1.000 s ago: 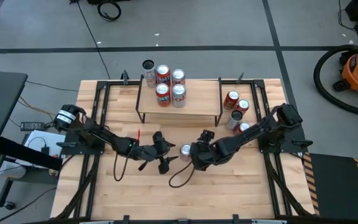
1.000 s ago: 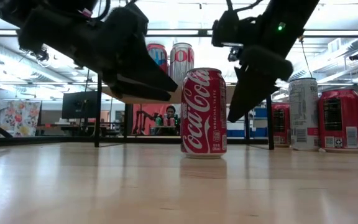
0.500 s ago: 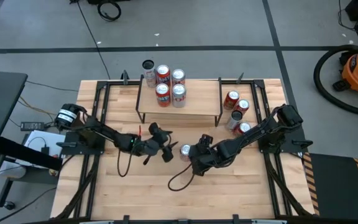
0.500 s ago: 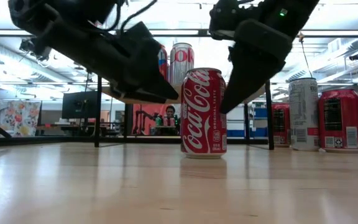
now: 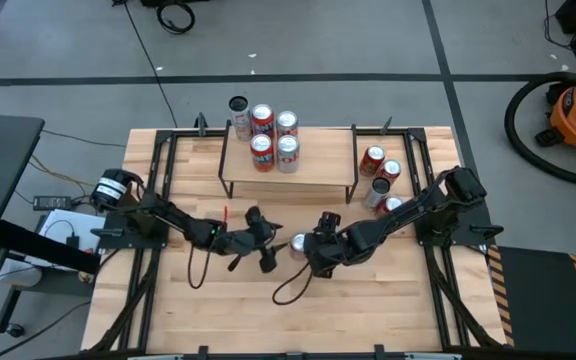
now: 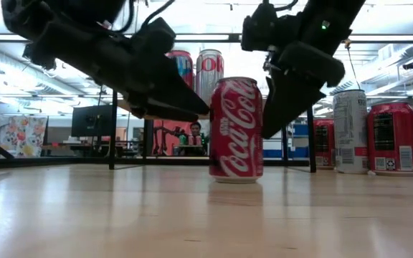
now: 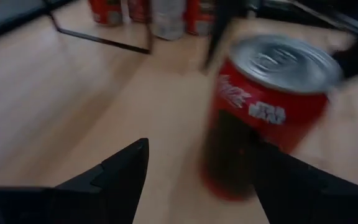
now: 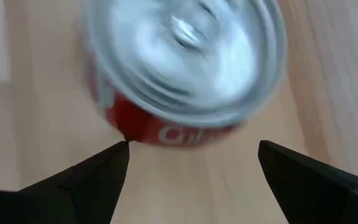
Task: Place canned beverage on shelf
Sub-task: Put the bottom red and white soda can on the shelf
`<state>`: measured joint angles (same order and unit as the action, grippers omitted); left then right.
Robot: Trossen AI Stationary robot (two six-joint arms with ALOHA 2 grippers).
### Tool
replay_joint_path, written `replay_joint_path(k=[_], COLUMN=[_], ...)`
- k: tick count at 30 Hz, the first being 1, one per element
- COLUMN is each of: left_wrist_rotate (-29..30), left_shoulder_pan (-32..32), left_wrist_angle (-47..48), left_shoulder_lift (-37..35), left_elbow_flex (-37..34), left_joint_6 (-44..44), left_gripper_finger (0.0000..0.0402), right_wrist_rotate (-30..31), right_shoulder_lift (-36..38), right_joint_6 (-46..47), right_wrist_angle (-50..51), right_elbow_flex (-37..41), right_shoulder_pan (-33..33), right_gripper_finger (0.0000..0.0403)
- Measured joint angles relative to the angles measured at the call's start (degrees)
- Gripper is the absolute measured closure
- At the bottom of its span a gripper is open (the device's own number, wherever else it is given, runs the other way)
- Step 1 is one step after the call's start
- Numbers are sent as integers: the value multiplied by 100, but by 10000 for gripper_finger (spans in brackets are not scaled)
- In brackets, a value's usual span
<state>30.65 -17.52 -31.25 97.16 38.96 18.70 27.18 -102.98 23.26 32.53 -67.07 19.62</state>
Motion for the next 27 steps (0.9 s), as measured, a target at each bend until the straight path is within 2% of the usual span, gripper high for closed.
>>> replay_joint_path(k=[6, 16, 21, 27], left_wrist_rotate=[-103, 1010, 939, 251], left_shoulder_pan=[-439, -360, 28, 337], left_wrist_angle=[37, 708, 429, 168], left_shoulder_lift=[2, 2, 2, 2], left_elbow_flex=[0, 0, 2, 2], left_joint_6=[13, 132, 146, 123], left_gripper_finger=[125, 125, 125, 125], right_wrist_rotate=[144, -215, -75, 72], right_shoulder_lift=[0, 0, 0, 0], right_joint_6=[-52, 615, 698, 412], right_wrist_angle=[355, 303, -360, -600], right_elbow_flex=[0, -1, -2, 0], right_shoulder_pan=[-235, 62, 235, 182], right_gripper_finger=[35, 35, 35, 35])
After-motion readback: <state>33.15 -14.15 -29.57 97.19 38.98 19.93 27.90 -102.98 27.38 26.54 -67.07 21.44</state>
